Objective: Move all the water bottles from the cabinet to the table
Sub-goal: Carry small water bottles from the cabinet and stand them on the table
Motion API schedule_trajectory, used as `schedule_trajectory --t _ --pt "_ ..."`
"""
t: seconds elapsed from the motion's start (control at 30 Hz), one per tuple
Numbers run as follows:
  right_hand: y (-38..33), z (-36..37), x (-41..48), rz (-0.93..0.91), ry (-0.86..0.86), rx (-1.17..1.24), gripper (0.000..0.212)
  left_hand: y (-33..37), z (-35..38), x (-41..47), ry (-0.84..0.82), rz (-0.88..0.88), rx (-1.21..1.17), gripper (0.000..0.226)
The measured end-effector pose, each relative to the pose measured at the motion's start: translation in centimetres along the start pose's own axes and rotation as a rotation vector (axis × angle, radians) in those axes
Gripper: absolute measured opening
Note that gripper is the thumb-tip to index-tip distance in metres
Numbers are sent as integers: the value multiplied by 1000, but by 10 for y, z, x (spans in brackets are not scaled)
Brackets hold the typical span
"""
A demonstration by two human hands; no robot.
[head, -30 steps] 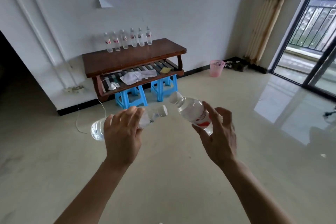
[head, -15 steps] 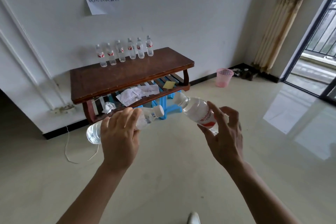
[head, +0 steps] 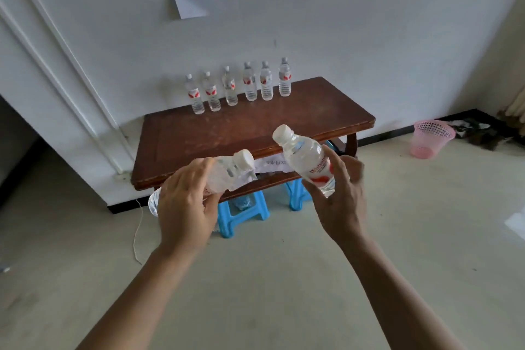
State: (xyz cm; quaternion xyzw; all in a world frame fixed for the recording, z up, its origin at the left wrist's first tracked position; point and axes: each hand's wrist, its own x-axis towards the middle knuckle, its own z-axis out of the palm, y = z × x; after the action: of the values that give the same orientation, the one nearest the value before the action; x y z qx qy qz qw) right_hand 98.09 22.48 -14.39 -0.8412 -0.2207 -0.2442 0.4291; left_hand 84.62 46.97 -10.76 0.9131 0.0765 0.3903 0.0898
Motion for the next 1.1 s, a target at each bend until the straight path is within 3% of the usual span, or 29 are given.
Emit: schedule_trajectory --t 0.33,0.63,0.83,1.1 --pt "-4 196 120 -71 -105 86 83 -159 96 83 66 -183 35 65" --pt "-19 338 239 78 -177 87 74 -296 166 197 41 -245 -44 62" --pt "0 422 287 185 -214 95 76 -361 232 239 -27 -428 -143 66" --pt "20 546 367 258 -374 204 78 -439 296 291 -126 -611 -55 73"
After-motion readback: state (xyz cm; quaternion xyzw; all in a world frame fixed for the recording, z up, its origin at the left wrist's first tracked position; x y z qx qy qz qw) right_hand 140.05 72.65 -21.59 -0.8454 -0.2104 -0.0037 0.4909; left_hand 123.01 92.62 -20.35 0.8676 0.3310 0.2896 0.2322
